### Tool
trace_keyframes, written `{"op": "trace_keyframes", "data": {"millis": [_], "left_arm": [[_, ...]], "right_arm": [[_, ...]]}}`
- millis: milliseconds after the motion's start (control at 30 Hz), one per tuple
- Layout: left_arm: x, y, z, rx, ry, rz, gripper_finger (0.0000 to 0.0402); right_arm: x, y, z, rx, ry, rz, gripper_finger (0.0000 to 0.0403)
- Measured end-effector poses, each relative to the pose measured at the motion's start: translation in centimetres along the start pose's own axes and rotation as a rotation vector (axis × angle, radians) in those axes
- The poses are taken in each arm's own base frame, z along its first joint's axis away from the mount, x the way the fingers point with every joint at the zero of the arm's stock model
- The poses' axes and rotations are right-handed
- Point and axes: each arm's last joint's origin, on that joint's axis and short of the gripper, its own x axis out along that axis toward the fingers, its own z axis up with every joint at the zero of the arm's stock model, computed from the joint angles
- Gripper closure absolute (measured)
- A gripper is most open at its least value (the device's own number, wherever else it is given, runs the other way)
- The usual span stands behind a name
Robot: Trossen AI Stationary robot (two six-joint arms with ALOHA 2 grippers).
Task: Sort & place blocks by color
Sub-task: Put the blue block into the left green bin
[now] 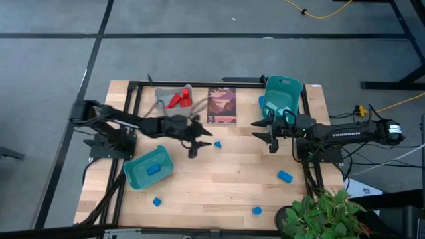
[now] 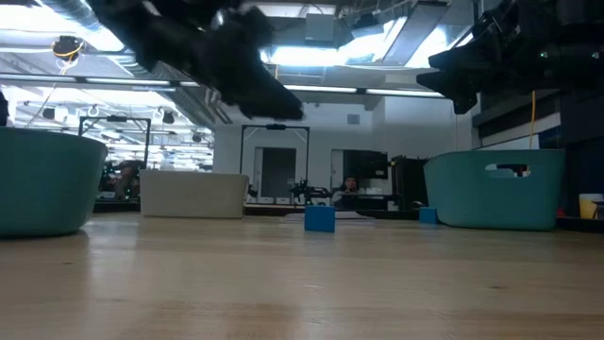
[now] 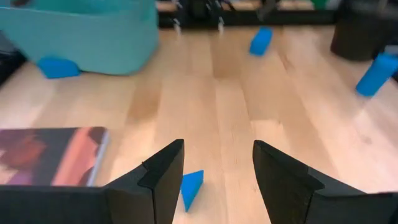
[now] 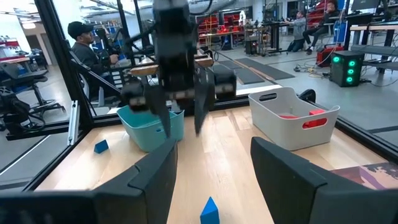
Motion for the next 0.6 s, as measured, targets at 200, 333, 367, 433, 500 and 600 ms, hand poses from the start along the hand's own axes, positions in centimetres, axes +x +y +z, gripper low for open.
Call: {"op": "trace_keyframes", "data": {"millis": [200, 333, 367, 433, 500, 600], "left_arm": [[5.3, 0.7, -1.4, -0.022, 0.107, 0.000, 0.0218], [7.7, 0.9, -2.7, -0.031, 0.162, 0.016, 0.0218], [8.1, 0.9, -2.8, -0.030, 0.168, 0.018, 0.0218], [8.6, 0.9, -3.0, -0.030, 0.175, 0.017, 0.0218], [8.7, 0.9, -3.1, -0.024, 0.180, 0.009, 0.0218], [8.7, 0.9, -3.2, -0.014, 0.178, -0.009, 0.0218]], "right_arm": [[0.0, 0.0, 0.0, 0.022, 0.001, 0.000, 0.0194], [0.0, 0.0, 0.0, 0.021, 0.002, 0.000, 0.0194], [0.0, 0.0, 0.0, 0.021, 0.002, 0.000, 0.0194], [0.0, 0.0, 0.0, 0.021, 0.002, 0.000, 0.0194], [0.0, 0.0, -0.1, 0.021, 0.005, -0.001, 0.0194], [0.0, 0.0, -0.1, 0.021, 0.013, -0.002, 0.0194]]}}
